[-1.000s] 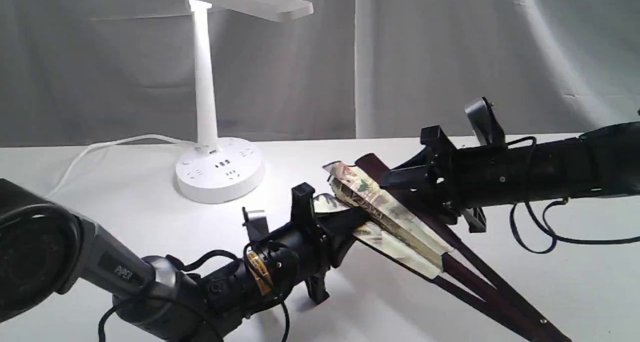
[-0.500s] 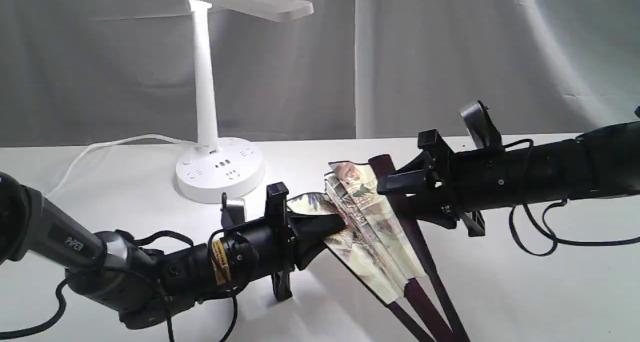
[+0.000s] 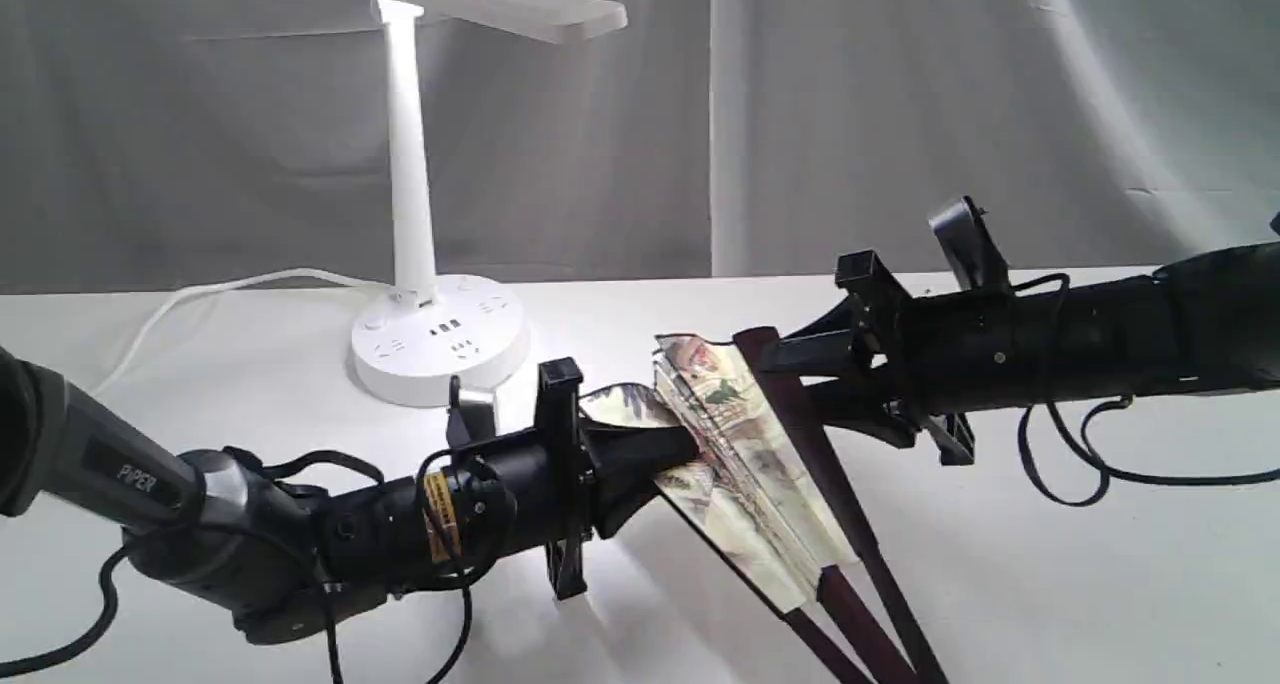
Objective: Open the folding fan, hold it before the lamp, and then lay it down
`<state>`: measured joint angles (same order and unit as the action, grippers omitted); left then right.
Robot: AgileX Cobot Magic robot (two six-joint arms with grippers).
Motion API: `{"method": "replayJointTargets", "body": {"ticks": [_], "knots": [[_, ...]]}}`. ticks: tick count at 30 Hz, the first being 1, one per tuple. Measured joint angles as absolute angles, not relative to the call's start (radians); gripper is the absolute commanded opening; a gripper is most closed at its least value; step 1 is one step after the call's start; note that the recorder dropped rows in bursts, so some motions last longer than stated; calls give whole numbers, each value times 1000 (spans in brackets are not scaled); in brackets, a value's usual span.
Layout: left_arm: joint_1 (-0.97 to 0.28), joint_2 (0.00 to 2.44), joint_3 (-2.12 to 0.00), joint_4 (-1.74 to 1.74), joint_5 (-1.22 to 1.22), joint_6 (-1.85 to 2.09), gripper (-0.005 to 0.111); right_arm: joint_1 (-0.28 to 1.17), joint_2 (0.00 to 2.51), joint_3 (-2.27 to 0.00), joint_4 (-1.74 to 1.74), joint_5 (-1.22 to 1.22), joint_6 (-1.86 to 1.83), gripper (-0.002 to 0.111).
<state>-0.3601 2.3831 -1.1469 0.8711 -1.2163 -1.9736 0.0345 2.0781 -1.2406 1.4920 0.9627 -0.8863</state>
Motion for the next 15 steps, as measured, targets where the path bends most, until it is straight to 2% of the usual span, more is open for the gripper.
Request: {"method": "replayJointTargets", "body": {"ticks": [15], "knots": [[-360,2375,-1147,926,-1213,-2008,0,46,2080,-1241,1522,944,-896,44]]}}
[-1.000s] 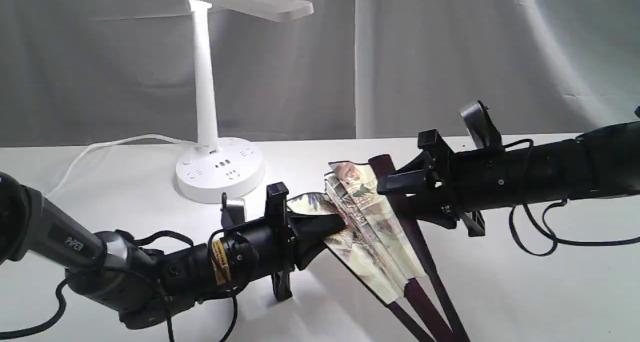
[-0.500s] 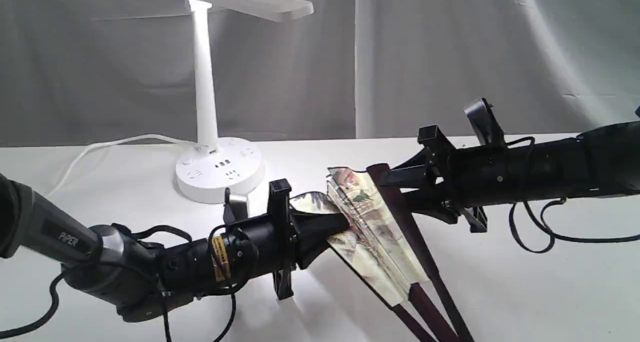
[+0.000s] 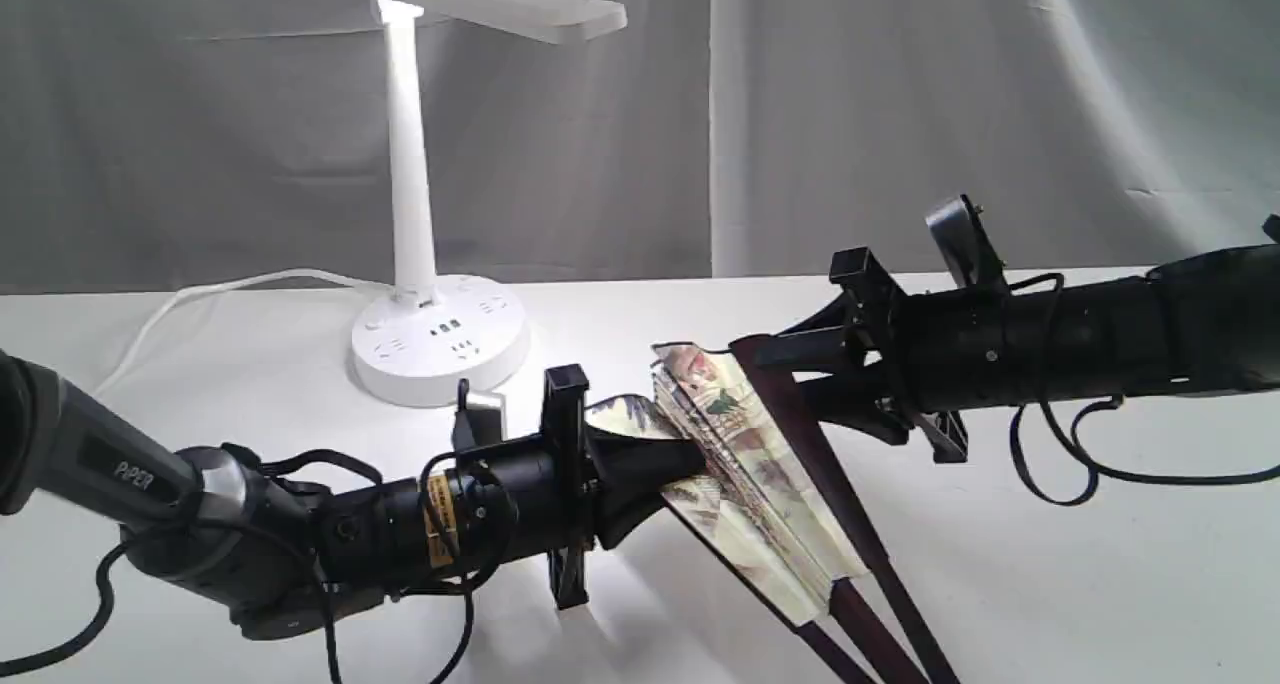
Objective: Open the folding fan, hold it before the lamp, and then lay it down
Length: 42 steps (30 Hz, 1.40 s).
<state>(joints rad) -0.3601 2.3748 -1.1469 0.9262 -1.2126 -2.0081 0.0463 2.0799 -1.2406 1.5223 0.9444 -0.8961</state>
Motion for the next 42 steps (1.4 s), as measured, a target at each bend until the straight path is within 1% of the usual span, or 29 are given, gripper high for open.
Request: {"method": "replayJointTargets", "body": {"ticks": [5,10,19,22,26,27,29,35,42], "knots": [[-360,2352,-1147,929,-1205,-2005,0,46,2124,-1241,1520,950,-877,44],[-360,2325,-1147,929,-1205,-1998,0,46,2192,-1241,1568,1035,-873,44],[-360,2325,-1147,950,-1203,-1991,0,46,2206,-1241,1617,1111,-924,43],[-360,2325,-1147,953,-1203,-1988,0,46,2206,-1241,1620,1123,-927,36],[-360,2325,-1147,962,-1201,-1983,0,46,2206,-1241,1623,1129,-942,16],[-358,2325,-1147,962,-1201,-1981,0,46,2206,-1241,1623,1129,-944,9],[-351,2325,-1147,968,-1201,-1981,0,46,2206,-1241,1623,1131,-947,0],[-313,2323,-1147,989,-1212,-1982,0,34,2206,-1241,1685,1137,-959,0],[-307,2318,-1147,952,-1216,-1986,0,7,2206,-1241,1739,1151,-963,0]]}}
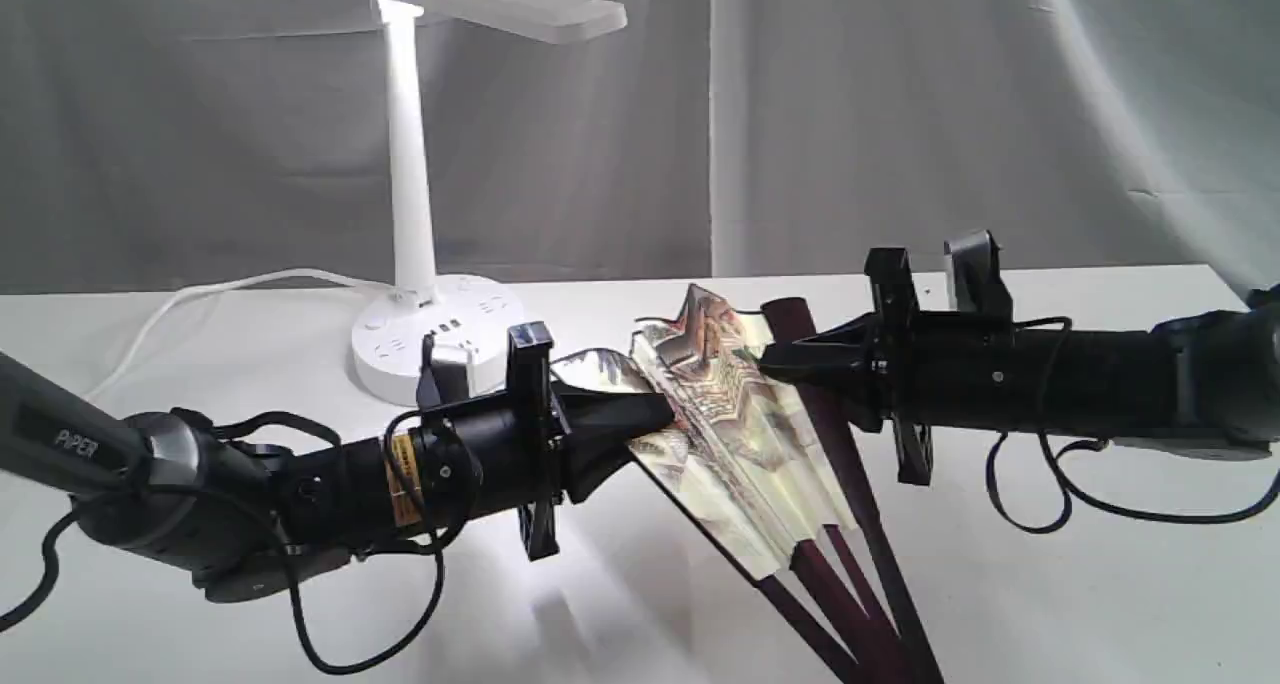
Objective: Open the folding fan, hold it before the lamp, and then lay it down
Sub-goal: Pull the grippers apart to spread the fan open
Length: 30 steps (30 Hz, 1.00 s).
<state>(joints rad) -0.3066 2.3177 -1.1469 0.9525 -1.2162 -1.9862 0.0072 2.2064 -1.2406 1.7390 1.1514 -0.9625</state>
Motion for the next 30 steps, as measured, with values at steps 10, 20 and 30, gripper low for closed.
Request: {"method": "replayJointTargets", "body": {"ticks": [10,20,30], "knots": [[-307,2318,-1147,865,-1216,-1976,0,-35,2208,-1241,1764,1152,-965,0],[-307,2318,-1147,788,-1212,-1942,0,-123,2208,-1241,1772,1154,-965,0],[-307,2318,-1147,770,-1209,-1934,0,-133,2208,-1241,1772,1158,-963,0]]}}
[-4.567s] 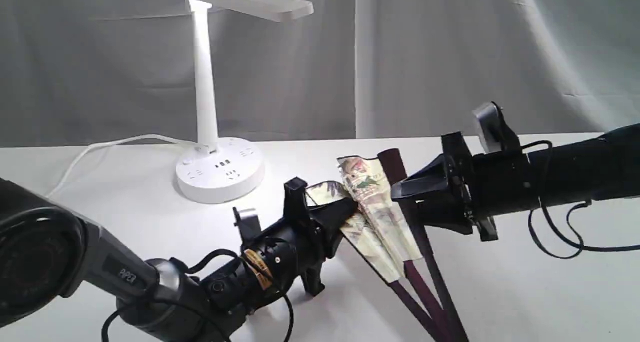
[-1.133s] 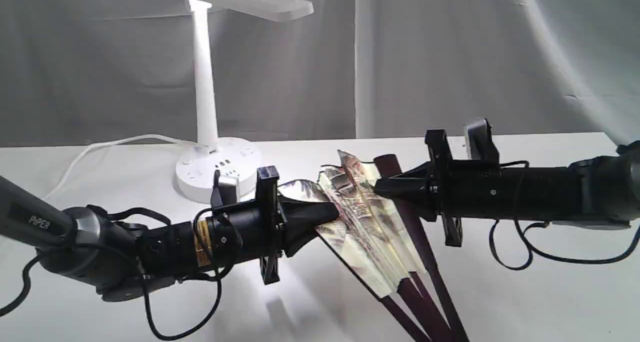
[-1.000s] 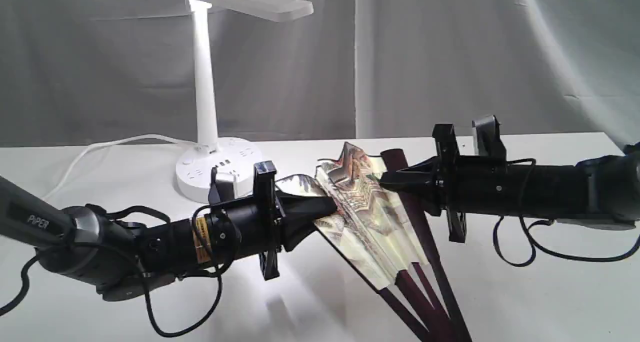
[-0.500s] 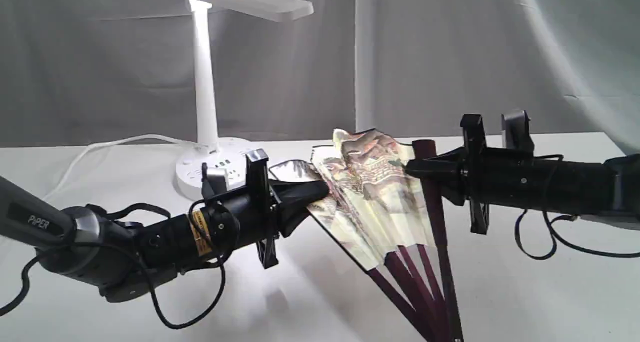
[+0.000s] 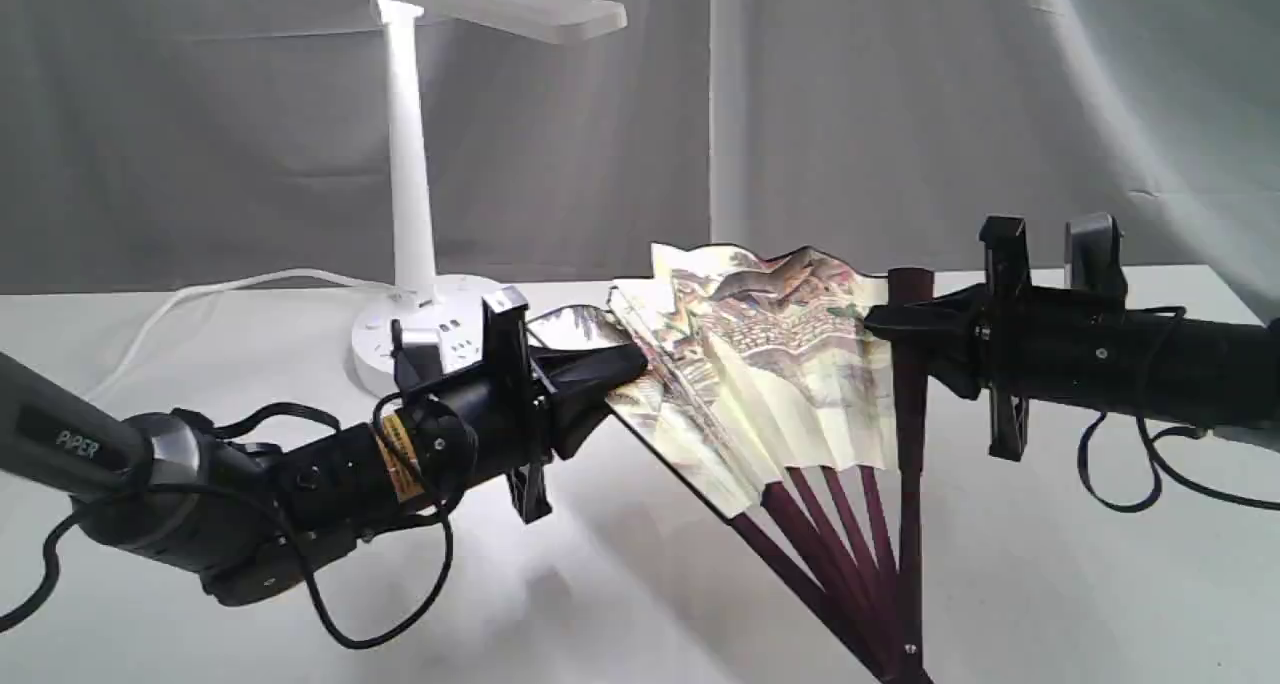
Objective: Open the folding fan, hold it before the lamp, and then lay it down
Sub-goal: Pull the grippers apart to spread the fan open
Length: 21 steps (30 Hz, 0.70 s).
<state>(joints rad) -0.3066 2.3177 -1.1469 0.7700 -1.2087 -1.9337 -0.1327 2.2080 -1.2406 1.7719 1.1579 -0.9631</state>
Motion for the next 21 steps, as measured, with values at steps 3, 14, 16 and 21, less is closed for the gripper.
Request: {"method": "replayJointTargets", "body": {"ticks": [3,14,16,21], "knots": [[-307,2318,-1147,751,-1209,-1911,0,-139,2208,-1241,1772,1153,-963,0],[-307,2318,-1147,702,-1206,-1878,0,-195,2208,-1241,1772,1156,-959,0],[-307,2318,-1147,697,-1206,-1875,0,-207,2208,-1241,1772,1159,-959,0],[-307,2299,-1145,676,-1198,-1851,0,-228,2208,-1241,1772,1167,-952,0]]}}
